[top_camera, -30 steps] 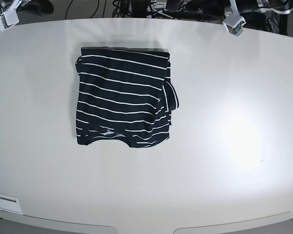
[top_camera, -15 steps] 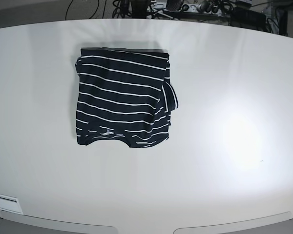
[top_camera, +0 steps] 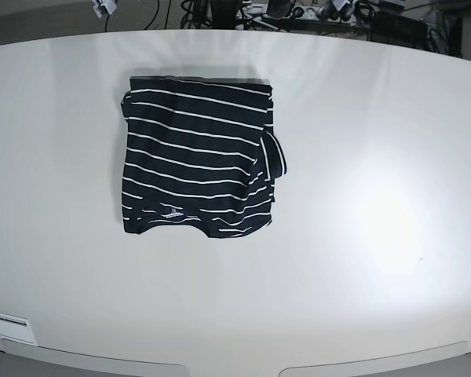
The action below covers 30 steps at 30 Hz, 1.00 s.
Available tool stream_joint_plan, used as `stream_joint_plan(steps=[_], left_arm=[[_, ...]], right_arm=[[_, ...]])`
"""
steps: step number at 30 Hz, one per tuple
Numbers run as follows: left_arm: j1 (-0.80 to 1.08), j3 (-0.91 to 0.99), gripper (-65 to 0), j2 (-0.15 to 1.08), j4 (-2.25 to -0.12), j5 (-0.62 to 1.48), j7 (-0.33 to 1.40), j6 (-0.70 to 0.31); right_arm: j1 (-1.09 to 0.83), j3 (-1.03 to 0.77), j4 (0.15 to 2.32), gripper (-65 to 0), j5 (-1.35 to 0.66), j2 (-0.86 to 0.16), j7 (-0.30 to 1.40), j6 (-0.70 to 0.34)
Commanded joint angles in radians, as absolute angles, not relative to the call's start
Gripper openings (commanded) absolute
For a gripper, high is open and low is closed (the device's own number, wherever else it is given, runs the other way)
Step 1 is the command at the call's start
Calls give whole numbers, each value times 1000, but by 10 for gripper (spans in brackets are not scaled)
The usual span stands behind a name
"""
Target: Fold the T-shirt properly
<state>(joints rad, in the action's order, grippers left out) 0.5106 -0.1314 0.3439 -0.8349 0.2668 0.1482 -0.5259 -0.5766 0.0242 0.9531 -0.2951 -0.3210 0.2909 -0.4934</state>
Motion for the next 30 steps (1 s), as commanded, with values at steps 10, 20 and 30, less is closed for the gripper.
stream_joint_plan(steps=[10,20,30], left_arm=[[302,-132,-650,182,-485,270,-58,-330],[301,-244,-650,61,-436,260,-142,-91],[288,-332,-650,54,-450,262,-176,-97]], right_arm=[[-382,272,648,-650,-170,-243,53,-216],[-374,295,617,-650,-80,-78,9,-108],[-346,295,617,-650,-22,-17,-32,-84]])
